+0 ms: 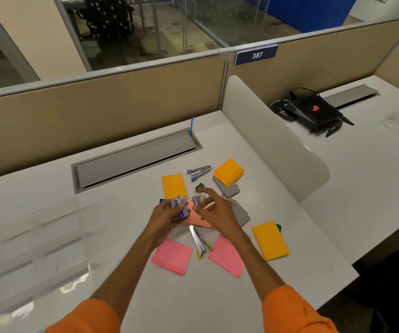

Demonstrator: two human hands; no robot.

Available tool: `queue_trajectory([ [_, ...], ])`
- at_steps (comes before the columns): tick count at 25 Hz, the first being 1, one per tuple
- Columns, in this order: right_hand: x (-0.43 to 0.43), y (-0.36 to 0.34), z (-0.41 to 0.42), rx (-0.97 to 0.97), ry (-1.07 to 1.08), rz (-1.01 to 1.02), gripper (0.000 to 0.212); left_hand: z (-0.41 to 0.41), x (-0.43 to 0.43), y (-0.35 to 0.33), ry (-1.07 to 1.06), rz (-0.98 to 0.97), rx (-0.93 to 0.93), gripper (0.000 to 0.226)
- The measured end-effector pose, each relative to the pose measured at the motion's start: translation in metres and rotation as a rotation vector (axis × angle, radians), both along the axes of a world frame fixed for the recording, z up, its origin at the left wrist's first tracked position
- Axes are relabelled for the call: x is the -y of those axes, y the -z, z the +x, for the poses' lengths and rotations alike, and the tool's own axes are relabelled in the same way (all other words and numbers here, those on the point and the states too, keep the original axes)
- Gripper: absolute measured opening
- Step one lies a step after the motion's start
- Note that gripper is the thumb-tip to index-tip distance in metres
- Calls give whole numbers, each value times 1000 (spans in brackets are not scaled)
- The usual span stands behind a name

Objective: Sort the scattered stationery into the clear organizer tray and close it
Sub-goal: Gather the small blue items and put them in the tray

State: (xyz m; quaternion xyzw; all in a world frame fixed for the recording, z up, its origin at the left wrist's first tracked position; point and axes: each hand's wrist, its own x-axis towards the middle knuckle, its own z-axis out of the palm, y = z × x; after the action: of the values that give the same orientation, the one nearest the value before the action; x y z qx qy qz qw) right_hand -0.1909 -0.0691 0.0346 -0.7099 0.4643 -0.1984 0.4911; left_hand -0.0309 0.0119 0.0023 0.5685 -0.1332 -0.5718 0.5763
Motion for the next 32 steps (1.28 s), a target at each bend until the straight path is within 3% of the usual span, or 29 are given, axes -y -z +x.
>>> queue_trajectory([
  [4, -13, 4, 22, -31, -104, -73, 44, 5, -9, -4, 6, -31, -1, 31],
  [10, -26, 11, 40, -33, -232, -46, 75, 14, -27, -11, -17, -48, 20, 35],
  [17, -41, 7, 63, -81, -331, -269, 64, 25, -59, -29, -70, -76, 77, 39],
  [22, -60, -6, 81, 32, -362, -275, 59, 48, -93, -34, -134, -71, -37, 28],
  [32, -131, -9, 141, 44, -506, -245, 58, 89, -187, -41, -247, -87, 46, 40],
])
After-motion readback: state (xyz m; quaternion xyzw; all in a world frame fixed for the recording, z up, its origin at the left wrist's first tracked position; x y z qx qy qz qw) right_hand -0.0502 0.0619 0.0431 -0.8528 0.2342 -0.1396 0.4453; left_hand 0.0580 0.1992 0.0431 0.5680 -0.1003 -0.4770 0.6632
